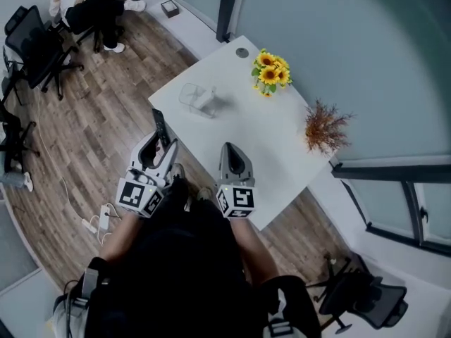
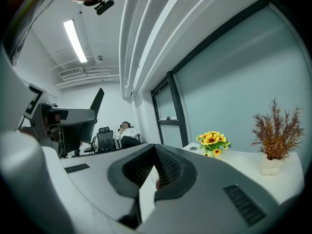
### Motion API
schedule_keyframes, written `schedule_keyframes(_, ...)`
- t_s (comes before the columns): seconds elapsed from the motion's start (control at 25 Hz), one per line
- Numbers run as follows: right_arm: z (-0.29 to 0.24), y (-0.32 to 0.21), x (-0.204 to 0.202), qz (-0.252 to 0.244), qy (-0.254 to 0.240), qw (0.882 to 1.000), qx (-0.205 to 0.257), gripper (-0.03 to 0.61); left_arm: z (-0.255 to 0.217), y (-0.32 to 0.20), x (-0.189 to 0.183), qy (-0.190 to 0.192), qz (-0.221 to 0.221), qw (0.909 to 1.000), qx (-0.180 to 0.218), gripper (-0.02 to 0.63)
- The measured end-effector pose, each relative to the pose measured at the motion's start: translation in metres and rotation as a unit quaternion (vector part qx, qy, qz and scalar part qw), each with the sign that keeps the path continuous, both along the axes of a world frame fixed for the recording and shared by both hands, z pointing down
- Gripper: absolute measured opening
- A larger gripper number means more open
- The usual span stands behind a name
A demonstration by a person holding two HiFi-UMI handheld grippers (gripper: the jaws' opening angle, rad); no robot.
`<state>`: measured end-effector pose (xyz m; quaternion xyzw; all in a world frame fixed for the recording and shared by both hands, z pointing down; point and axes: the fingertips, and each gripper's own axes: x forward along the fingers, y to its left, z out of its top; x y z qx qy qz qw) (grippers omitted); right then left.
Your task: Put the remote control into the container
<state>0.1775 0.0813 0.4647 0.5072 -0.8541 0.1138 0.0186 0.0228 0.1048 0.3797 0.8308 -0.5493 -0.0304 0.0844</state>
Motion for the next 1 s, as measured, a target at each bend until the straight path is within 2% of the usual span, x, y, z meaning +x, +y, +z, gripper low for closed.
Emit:
schedule_keyframes(0.16, -0.003, 0.012, 0.005, -0.015, -0.002, 1.000, -0.010, 0.005, -0.007, 0.014, 0.007, -0.007, -0.011, 0.9999, 0.005, 0.206)
schedule_keyframes(0.36, -0.005, 0.025, -0.001, -0.027, -0.008, 1.000, 0.002, 0.005, -0.014, 0.030, 0.008, -0.010, -0.009, 0.9999, 0.009, 0.206)
schedule_keyframes(0.64, -0.013, 0.039, -0.010, -0.011, -0.012, 1.000, 0.004, 0.005, -0.004, 0.048, 0.003, 0.000, 0.013, 0.9999, -0.007, 0.206)
schedule_keyframes(0.84, -0.017, 0.043, -0.014, -0.005, -0.019, 1.000, 0.019, 0.005, -0.001, 0.047, 0.006, 0.000, 0.035, 0.9994, 0.001, 0.206)
schedule_keyframes(1.0, -0.013, 0.047, -0.015, 0.001, -0.013, 1.000, 0.014, 0.005, 0.000, 0.048, 0.005, 0.009, 0.044, 0.9990, 0.000, 0.206)
